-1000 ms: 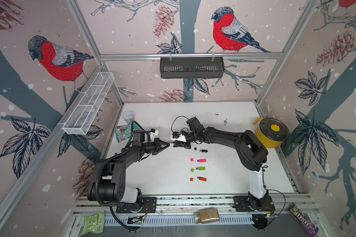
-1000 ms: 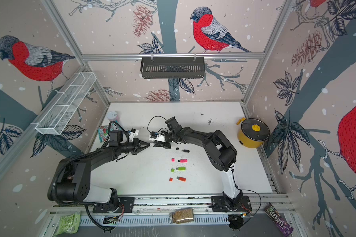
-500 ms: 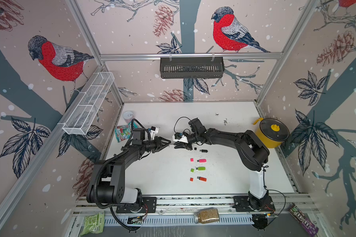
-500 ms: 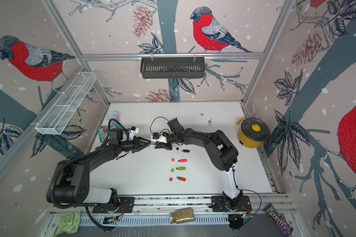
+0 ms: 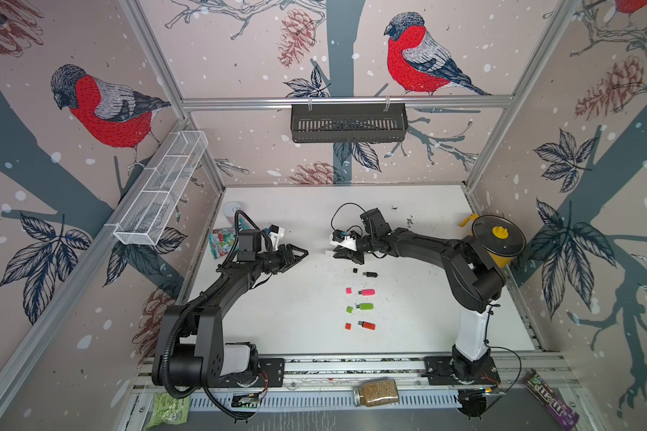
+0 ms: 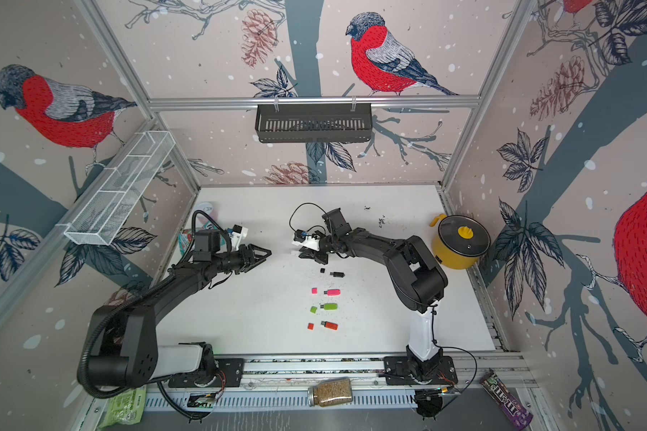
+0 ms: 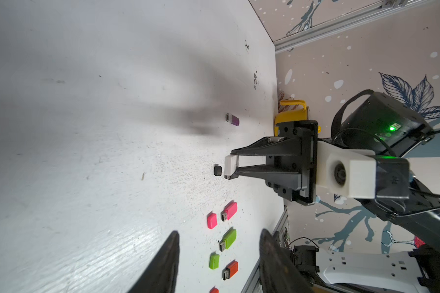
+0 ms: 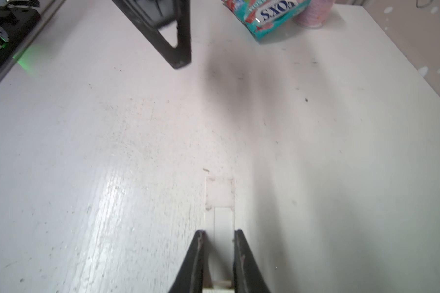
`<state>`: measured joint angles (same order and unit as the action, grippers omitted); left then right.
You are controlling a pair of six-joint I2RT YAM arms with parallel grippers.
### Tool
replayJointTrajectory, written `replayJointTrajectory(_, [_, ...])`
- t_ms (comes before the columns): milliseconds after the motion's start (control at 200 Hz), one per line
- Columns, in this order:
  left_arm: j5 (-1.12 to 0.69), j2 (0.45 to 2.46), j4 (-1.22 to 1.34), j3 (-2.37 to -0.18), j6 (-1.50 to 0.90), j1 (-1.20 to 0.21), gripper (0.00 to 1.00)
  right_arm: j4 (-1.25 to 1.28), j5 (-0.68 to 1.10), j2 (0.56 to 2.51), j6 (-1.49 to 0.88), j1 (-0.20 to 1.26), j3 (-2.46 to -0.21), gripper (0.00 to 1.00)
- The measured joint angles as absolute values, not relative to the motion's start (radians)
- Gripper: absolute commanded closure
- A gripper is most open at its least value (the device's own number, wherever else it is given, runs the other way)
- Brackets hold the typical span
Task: Close the usb drive cover
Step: Close the cover of the USB drive, then place the USB drive at the center of the board.
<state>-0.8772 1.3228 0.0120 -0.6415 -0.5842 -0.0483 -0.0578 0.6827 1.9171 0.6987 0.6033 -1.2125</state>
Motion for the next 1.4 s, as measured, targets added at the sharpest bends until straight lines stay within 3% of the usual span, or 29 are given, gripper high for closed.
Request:
replayJointTrajectory(420, [-0.836,1.321,0.003,-0.628,-0.577,-0.048,0.49,-0.184,0.469,1.825,0.703,0.477,-1.097,0.86])
replayJointTrajectory(996, [-0.835,1.333,0.013,-0.615,-0.577,-0.049,0.49,-0.235,0.395,1.872,0.741,0.414,-1.113,0.83])
replayJointTrajectory(1286, [-0.835,1.339,0.018,-0.611,-0.595,-0.049,0.49,-0.237,0.385,1.889,0.762,0.412,-1.113,0.67])
replayJointTrajectory(1401, [-0.835,1.336,0.018,-0.611,-0.597,-0.049,0.49,-0.236,0.386,1.886,0.762,0.412,-1.113,0.65])
